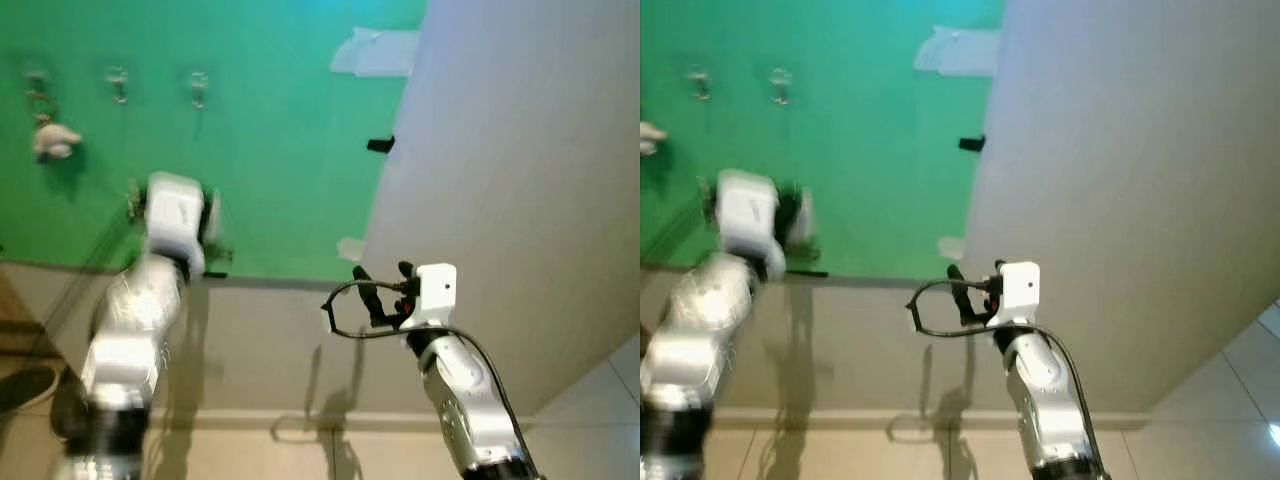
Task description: Hang keys on a hook
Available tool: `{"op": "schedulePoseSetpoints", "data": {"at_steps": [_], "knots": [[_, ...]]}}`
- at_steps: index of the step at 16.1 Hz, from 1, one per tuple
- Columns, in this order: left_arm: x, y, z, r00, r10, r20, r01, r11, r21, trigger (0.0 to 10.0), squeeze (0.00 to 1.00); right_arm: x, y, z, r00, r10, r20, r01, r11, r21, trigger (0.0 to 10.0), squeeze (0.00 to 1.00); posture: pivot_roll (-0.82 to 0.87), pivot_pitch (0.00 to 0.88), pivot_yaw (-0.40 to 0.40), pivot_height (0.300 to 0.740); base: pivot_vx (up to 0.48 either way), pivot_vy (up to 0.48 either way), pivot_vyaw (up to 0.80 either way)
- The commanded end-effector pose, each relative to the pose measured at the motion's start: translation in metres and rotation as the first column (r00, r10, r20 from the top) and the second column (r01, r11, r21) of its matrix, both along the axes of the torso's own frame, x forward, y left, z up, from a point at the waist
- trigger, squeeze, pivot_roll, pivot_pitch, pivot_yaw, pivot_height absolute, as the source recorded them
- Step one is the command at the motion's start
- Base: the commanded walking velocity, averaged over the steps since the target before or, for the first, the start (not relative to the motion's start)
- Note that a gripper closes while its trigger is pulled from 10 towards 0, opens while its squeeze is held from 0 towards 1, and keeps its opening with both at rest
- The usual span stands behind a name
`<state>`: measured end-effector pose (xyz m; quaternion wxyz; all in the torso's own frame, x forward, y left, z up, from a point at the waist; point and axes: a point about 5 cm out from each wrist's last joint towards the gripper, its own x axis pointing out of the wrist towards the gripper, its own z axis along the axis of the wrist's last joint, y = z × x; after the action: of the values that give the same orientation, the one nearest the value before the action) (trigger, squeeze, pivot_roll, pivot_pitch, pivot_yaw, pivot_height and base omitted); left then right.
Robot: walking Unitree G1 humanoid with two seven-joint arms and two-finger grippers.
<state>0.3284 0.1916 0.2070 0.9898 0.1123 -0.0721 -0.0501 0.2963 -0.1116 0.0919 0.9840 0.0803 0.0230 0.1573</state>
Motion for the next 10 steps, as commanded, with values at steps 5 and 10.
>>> {"op": "schedulePoseSetpoints", "data": {"at_steps": [5,10], "knots": [[0.002,-0.001,0.042,0.915,-0.401,0.052,0.394,0.856,-0.335,10.0,0.0,-0.001,-0.006,-0.007,0.999,0.017,-0.036,-0.018,1.0,-0.019,10.0,1.0,0.05,0.0,-0.083,0.74,0.0,0.0,0.0],[-0.003,-0.011,0.061,0.759,-0.629,0.17,0.626,0.63,-0.46,10.0,0.0,0.001,-0.006,-0.007,0.999,0.031,-0.039,-0.032,0.999,-0.026,10.0,1.0,0.05,0.0,-0.082,0.74,0.0,0.0,0.0]]}}
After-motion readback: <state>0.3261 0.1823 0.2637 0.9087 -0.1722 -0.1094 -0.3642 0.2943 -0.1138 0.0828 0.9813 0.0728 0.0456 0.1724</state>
